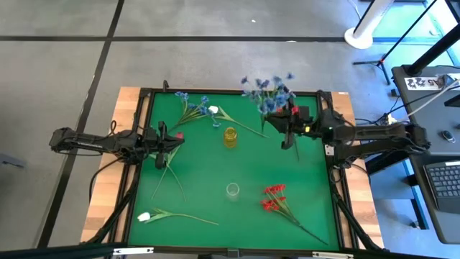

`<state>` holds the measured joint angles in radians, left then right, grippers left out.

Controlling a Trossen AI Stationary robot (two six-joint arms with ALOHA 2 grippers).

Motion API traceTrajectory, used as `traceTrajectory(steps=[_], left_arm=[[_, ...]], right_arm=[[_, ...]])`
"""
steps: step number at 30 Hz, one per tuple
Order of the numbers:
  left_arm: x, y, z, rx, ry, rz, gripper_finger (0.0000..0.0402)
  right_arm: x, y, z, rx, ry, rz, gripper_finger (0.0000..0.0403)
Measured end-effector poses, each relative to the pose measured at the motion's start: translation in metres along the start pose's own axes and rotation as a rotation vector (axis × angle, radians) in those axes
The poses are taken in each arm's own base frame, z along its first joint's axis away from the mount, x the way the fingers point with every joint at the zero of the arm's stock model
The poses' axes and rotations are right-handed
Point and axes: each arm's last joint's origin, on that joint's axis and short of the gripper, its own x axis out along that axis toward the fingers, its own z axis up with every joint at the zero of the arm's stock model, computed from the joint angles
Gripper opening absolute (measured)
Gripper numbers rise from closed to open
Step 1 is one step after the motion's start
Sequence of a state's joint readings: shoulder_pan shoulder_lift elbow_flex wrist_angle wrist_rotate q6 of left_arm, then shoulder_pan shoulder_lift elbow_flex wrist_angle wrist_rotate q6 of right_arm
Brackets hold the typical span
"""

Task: Sort flowers into vase by color
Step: Put the right blue flowers into the yellow flower vase

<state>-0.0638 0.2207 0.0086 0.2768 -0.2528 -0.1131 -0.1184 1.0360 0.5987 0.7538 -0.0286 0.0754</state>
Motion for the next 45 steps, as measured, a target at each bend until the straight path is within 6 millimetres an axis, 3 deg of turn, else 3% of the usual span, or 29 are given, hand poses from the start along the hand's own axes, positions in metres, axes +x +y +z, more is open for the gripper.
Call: traceTrajectory(steps=[7, 14, 20, 30, 45], left_arm=[[0.0, 0.0, 0.0, 0.0, 0.0, 0.0, 0.0], [0.0, 0.0, 0.0, 0.0, 0.0, 0.0, 0.0], [0.0, 0.0, 0.0, 0.0, 0.0, 0.0, 0.0], [0.0, 0.0, 0.0, 0.0, 0.0, 0.0, 0.0], [0.0, 0.0, 0.0, 0.0, -0.001, 0.0, 0.0]], right_arm=[[0.031, -0.003, -0.036, -0.078, -0.112, 0.114, 0.0002], [0.07, -0.025, -0.069, -0.084, -0.046, 0.136, 0.0002], [0.092, -0.044, -0.085, -0.087, -0.011, 0.135, 0.0002], [0.093, -0.063, -0.088, -0.076, 0.008, 0.109, 0.0003], [0.093, -0.064, -0.095, -0.035, 0.087, 0.103, 0.0006]])
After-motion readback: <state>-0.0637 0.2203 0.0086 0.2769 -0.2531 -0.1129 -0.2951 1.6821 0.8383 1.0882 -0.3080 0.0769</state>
